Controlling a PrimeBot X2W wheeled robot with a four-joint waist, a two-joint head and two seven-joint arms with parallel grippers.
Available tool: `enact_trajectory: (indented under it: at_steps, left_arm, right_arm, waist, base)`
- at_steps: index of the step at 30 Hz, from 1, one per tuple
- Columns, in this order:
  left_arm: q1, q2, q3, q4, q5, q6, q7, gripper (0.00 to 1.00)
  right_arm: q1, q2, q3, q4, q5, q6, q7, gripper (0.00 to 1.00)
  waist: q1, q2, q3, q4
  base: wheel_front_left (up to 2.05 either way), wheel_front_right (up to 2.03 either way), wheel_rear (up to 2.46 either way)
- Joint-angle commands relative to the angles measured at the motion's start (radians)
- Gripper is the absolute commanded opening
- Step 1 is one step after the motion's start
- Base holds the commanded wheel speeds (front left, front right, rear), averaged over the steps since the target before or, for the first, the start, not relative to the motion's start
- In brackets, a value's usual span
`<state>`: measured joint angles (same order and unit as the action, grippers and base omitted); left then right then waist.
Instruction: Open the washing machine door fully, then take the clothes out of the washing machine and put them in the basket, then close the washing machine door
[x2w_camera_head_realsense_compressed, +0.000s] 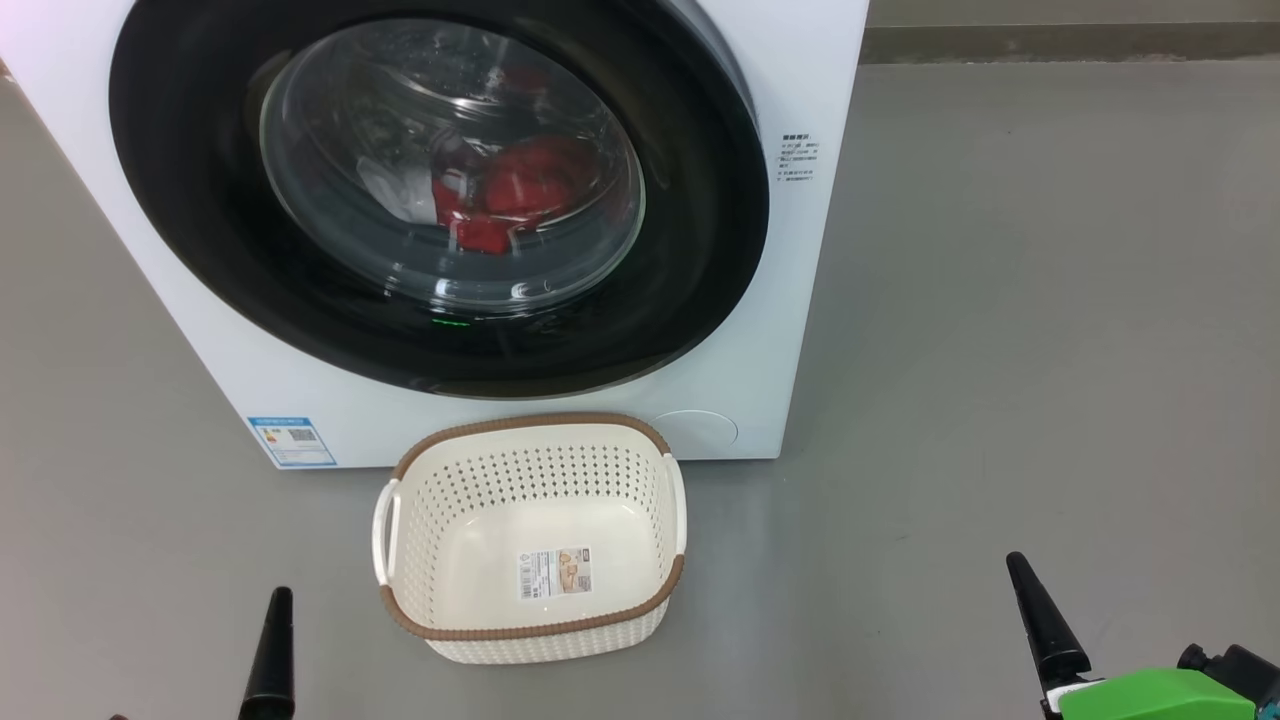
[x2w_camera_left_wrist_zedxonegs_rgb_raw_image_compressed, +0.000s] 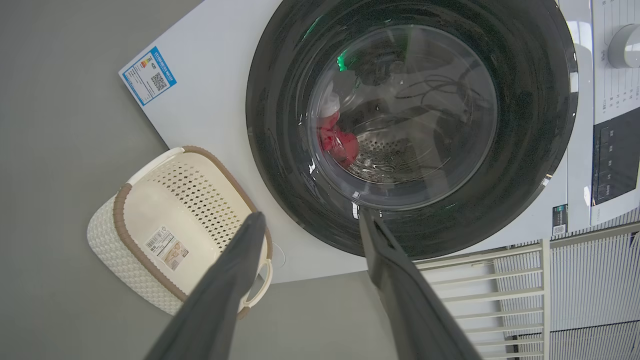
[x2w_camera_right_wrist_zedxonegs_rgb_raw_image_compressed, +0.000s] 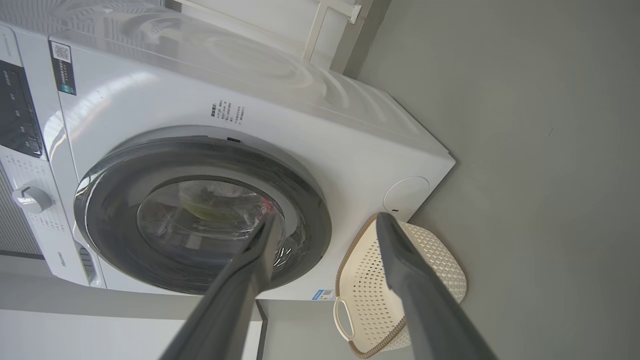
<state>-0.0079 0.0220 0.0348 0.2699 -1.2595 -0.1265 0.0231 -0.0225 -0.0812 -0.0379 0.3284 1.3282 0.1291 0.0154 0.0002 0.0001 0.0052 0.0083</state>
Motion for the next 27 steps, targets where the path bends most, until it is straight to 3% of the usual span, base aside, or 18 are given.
enact_trajectory:
  at_steps: [1,27]
  left_arm:
    - [-0.011,0.019,0.007,-0.033,0.046,-0.001,-0.015,1.0]
    - [0.003,0.026,-0.02,-0.071,0.388,0.001,-0.089,1.0]
  right_arm:
    - [-0.041,-0.017,0.016,-0.022,-0.041,0.0,-0.011,1.0]
    - [-0.053,-0.056,0.082,-0.023,-0.335,0.001,-0.084,1.0]
  waist:
    - [-0.0001,-0.0001,0.0,0.001]
    - [-0.0001,-0.0001,0.005,0.006]
  base:
    - [0.0,0.0,0.0]
    - [0.0,0.0,0.0]
